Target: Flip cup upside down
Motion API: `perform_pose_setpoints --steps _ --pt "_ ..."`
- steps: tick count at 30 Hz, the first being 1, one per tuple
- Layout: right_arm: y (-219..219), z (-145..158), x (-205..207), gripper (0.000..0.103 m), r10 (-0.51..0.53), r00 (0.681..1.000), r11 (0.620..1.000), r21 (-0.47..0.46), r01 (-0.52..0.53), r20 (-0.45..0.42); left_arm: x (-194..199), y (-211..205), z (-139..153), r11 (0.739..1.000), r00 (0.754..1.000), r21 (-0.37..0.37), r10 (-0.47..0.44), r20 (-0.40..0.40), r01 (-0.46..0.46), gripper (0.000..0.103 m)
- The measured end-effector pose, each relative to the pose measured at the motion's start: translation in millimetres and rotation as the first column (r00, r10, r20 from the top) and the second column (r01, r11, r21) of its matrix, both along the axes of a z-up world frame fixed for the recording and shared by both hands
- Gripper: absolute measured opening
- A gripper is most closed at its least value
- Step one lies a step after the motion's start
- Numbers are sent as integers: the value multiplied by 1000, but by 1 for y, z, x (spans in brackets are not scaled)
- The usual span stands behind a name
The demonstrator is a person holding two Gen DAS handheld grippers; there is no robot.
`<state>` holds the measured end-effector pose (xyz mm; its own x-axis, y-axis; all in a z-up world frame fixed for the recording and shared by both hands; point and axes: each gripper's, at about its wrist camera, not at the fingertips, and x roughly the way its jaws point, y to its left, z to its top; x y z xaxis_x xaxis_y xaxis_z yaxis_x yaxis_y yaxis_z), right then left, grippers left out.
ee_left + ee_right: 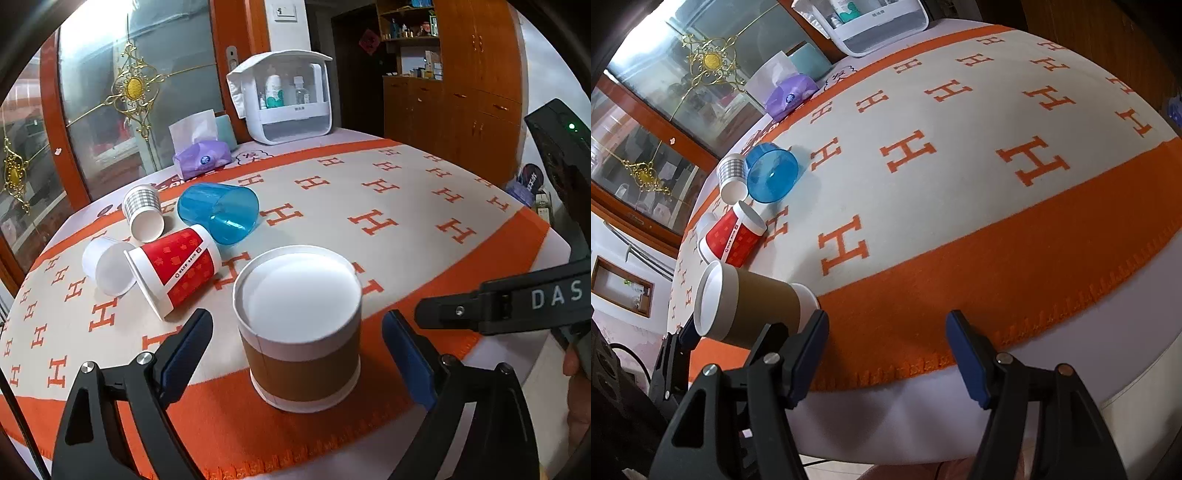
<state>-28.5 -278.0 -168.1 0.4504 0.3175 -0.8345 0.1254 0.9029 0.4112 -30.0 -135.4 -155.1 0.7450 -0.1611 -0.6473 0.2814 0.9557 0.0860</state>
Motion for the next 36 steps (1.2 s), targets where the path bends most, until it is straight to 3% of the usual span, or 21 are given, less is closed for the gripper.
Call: perform_pose_setpoints --steps 9,16,23,28,30,36 --pt "9 20 -9 66 18 1000 1000 -16 -18 22 -9 13 16 1000 995 -18 8 -98 -9 93" --pt "21 52 -19 66 59 996 997 -48 -56 64 -22 30 43 999 986 -2 40 -159 -41 93" --pt "33 103 -29 66 93 987 995 -54 -86 132 -22 49 85 994 984 16 107 -145 -106 93" --pt "43 141 -37 66 110 975 992 -79 -96 193 -23 62 123 989 984 14 150 -93 -149 95" --pt "49 156 -39 66 120 970 991 -90 -103 213 -23 69 134 986 983 2 167 -80 -167 99" --pt "67 187 -41 66 146 954 986 -119 -118 261 -19 90 168 970 970 -72 225 -88 -232 100"
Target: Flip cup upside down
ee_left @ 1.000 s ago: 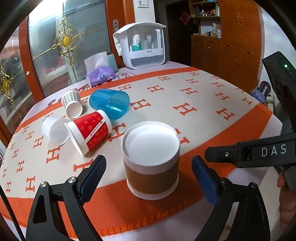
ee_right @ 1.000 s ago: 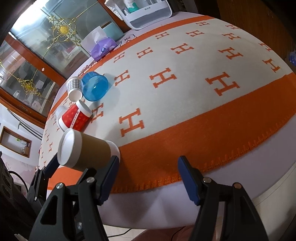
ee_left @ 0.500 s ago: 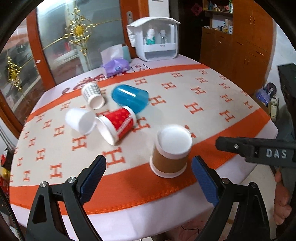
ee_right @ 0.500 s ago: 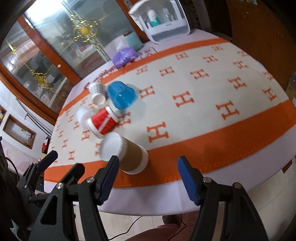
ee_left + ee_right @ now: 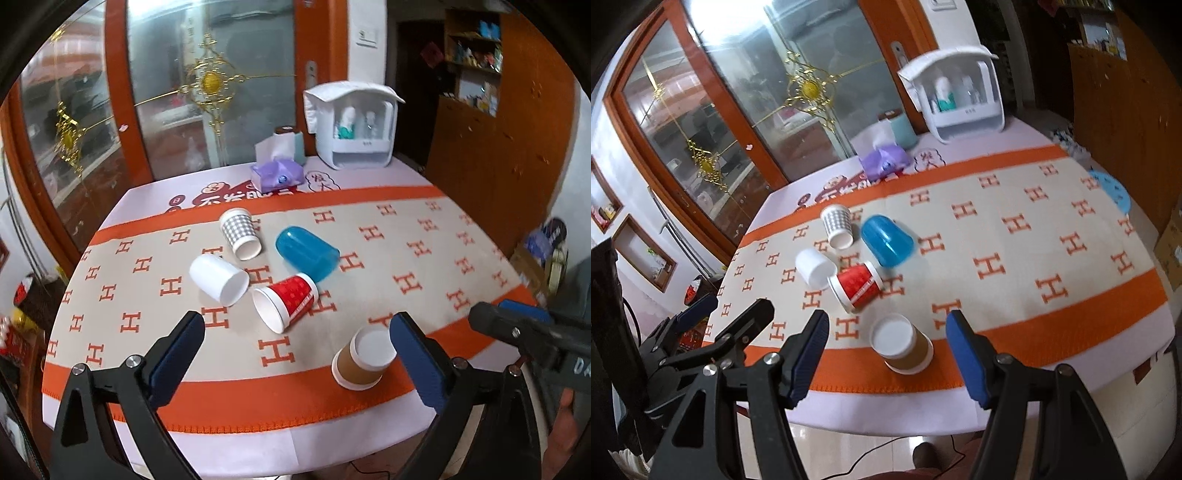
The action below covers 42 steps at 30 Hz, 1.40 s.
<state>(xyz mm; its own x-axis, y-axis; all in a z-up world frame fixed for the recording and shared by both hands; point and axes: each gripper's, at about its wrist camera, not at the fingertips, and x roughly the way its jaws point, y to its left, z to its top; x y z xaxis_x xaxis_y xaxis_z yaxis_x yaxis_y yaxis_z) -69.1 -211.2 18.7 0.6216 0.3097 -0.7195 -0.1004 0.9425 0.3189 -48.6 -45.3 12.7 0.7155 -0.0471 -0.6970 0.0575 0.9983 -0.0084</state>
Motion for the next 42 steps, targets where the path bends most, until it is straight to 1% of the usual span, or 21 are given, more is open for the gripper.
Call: perform_pose_setpoints --steps 5,10,15,17,24,42 --pt "16 8 2 66 21 999 999 -47 -19 26 3 10 12 999 999 -18 45 7 -45 100" --pt "25 5 8 66 25 1000 998 -64 -25 10 6 18 11 996 997 -27 79 -8 -80 100" --pt "33 4 12 66 35 999 996 -86 -34 8 7 21 10 995 996 -25 92 -8 -92 100" --pt "34 4 13 66 37 999 996 -87 -36 8 8 22 9 995 995 -17 102 -8 -102 100" --pt "36 -1 14 66 40 999 995 -88 -41 -12 11 27 6 993 993 -30 115 -23 -116 100" --pt "39 -9 14 66 43 999 996 -78 -45 -27 13 27 2 992 992 -25 121 -48 -122 100"
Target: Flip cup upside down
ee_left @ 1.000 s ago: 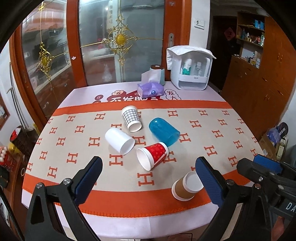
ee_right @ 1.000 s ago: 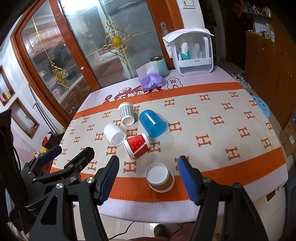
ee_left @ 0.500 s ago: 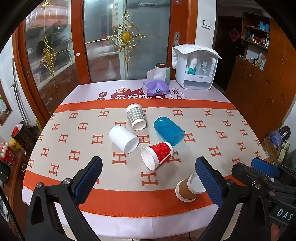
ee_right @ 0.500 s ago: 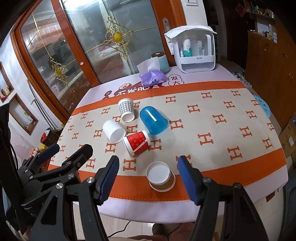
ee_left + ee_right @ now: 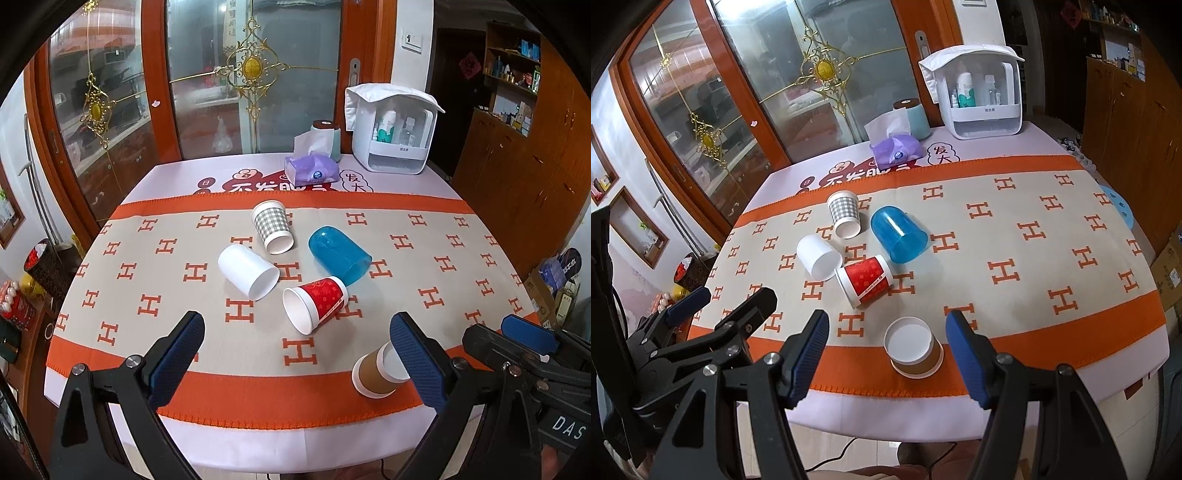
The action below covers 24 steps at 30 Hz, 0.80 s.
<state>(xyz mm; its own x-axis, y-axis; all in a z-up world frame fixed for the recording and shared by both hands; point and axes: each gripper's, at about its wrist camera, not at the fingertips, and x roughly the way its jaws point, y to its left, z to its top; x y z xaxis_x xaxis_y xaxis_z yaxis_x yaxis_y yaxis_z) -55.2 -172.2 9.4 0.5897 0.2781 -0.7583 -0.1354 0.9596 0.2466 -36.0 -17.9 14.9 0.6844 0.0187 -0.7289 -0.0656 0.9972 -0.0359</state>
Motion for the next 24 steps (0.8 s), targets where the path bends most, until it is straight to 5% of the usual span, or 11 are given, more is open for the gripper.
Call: perform_pose_setpoints --steps 24 --pt "-3 -3 3 66 11 1000 1000 7 -11 -20 2 -3 -6 1000 999 10 12 -40 -12 100"
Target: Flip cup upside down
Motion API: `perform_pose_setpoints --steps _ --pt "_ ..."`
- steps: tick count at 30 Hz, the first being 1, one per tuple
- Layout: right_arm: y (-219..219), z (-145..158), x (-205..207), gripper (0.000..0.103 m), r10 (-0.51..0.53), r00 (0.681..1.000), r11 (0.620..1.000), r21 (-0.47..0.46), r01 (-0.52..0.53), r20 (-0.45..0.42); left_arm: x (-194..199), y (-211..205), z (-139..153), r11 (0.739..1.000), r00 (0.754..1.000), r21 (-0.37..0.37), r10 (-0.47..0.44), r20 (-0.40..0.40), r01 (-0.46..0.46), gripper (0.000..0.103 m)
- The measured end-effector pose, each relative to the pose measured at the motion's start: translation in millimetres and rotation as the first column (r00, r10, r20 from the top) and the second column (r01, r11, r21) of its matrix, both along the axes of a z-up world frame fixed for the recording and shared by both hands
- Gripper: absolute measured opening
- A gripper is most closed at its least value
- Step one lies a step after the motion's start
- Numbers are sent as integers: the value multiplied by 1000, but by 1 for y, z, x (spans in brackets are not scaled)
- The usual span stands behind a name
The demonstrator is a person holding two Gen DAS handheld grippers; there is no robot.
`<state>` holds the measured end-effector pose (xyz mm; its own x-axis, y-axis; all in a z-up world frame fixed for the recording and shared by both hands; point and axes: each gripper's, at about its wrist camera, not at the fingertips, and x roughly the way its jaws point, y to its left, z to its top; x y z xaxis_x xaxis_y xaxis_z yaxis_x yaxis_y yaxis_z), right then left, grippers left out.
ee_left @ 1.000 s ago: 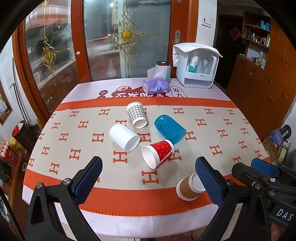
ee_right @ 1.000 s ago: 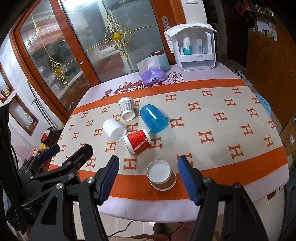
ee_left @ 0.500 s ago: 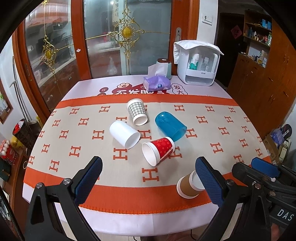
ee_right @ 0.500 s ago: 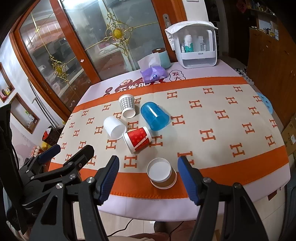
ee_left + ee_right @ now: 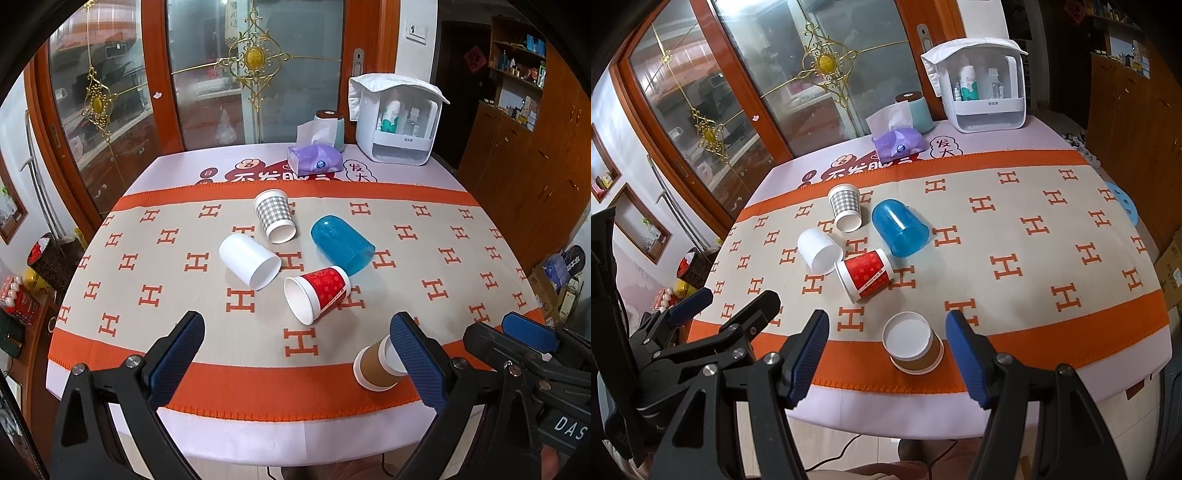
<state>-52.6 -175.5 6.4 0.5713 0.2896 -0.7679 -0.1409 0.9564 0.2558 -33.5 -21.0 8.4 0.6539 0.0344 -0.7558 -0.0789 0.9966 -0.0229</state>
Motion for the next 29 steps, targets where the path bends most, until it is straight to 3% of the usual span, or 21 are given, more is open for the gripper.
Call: perform_pose_setpoints --steps 29 --pt "-6 -13 -9 66 7 999 1000 16 -6 -32 -2 -4 -10 1000 999 -4 -6 -48 6 100"
